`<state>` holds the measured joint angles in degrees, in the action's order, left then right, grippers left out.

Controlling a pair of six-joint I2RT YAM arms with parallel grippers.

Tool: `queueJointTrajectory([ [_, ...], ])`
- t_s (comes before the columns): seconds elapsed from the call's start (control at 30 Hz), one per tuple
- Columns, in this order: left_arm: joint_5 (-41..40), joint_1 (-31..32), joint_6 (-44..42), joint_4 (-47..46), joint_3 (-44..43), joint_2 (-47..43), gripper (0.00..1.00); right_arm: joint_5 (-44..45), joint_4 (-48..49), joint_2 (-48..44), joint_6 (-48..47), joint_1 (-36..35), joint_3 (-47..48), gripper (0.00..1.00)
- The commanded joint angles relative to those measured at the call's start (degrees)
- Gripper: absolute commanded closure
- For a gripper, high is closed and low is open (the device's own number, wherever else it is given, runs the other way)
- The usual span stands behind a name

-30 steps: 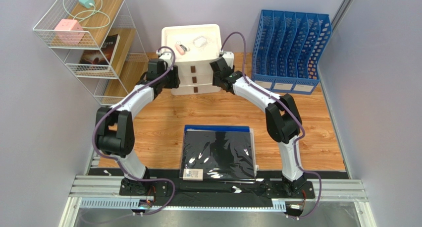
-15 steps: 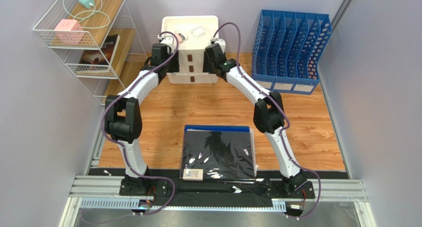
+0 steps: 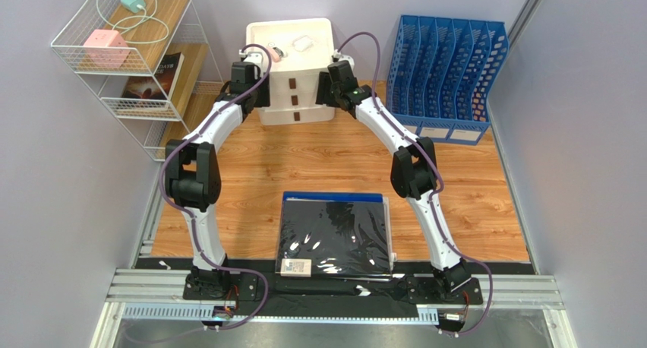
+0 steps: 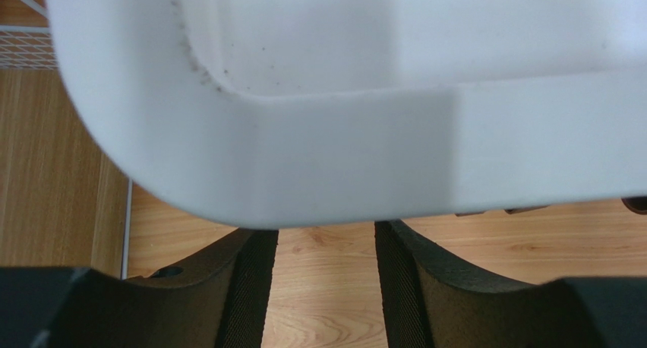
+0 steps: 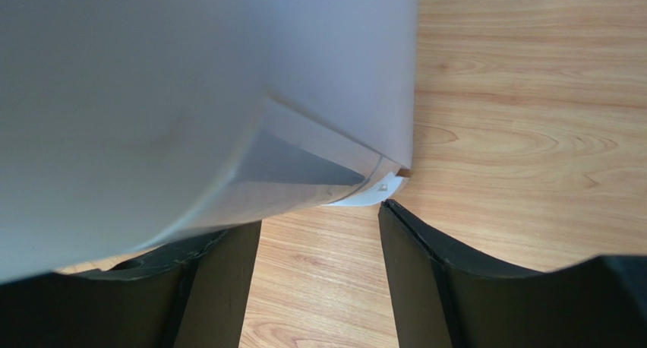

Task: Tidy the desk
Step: Move the storage box to the corner of the board.

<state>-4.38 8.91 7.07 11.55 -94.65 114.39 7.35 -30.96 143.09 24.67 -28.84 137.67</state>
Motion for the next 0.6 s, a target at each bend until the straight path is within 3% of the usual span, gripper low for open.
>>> queueJointTrajectory([
  [0.0, -2.21, -0.38, -1.97, 0.66, -6.67, 1.8, 0.44, -3.3, 5.38, 0.35, -0.06, 0.19, 2.08, 0.36],
  [0.17, -4.23, -0.64, -4.78, 3.48, -10.03, 2.16, 0.44, -4.8, 6.08, -1.23, 0.21, 0.27, -0.72, 0.37],
  [0.4, -2.04, -2.66, -6.19, 4.35, -6.0, -2.67, 0.42, -5.25, 2.94, -5.26, -0.23, 0.19, -1.43, 0.35],
  [0.5, 1.82, -3.11, -6.98, 4.27, 0.24, -9.51, 0.39, -1.67, 3.79, -14.3, -1.19, -0.08, -10.28, 0.27],
  [0.57, 5.33, -3.11, -8.65, 3.74, 5.67, -16.19, 0.37, 1.25, 7.38, -23.53, -2.16, -0.25, -21.35, 0.22],
])
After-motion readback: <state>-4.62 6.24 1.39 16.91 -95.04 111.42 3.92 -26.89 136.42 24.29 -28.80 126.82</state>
